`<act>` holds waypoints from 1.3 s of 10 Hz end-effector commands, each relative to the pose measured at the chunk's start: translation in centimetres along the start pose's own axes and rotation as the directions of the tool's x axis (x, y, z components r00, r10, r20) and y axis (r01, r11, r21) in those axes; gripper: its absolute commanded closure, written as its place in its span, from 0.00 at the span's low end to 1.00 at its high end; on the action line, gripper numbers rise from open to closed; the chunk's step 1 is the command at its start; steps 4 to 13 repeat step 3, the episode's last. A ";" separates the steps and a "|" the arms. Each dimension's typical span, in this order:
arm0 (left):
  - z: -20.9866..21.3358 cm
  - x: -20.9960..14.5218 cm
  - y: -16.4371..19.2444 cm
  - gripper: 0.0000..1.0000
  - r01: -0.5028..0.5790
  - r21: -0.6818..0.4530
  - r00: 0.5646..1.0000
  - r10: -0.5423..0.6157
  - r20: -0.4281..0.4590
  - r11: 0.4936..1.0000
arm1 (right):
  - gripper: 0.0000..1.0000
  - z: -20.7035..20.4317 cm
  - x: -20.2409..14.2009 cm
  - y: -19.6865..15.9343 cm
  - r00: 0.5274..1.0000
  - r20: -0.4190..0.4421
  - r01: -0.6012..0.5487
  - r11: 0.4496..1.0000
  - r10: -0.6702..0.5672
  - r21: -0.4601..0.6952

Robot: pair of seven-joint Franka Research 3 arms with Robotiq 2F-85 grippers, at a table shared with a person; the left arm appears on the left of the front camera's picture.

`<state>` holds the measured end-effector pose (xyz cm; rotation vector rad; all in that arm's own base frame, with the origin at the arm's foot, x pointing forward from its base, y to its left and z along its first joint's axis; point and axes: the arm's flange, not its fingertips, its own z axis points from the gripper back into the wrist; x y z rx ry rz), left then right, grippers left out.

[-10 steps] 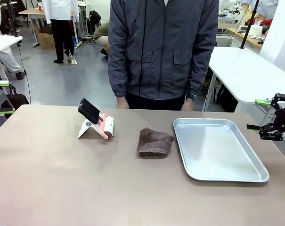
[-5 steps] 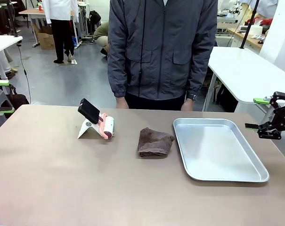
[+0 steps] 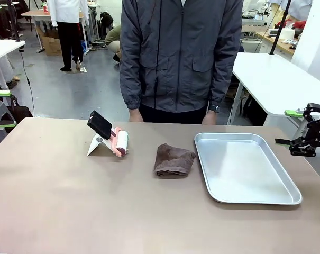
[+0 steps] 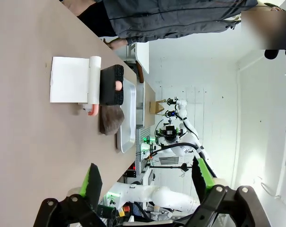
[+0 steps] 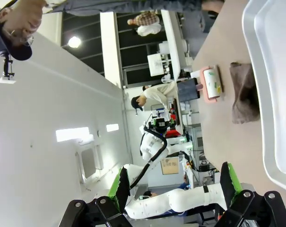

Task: Clean the surface of the table.
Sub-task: Return the Lint Roller and towel to their original positions.

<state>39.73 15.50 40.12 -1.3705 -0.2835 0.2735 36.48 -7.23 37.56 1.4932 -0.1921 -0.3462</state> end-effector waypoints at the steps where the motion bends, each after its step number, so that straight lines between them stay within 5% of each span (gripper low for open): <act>1: 0.0 -0.6 -0.1 0.00 0.005 0.010 1.000 -0.005 0.001 1.000 | 0.00 0.1 -0.2 0.3 1.000 -0.013 -0.006 1.000 0.006 -0.002; 13: 0.0 -0.6 -0.1 0.00 0.005 0.010 1.000 -0.005 0.001 1.000 | 0.00 0.1 -0.2 0.3 1.000 -0.013 -0.006 1.000 0.006 -0.002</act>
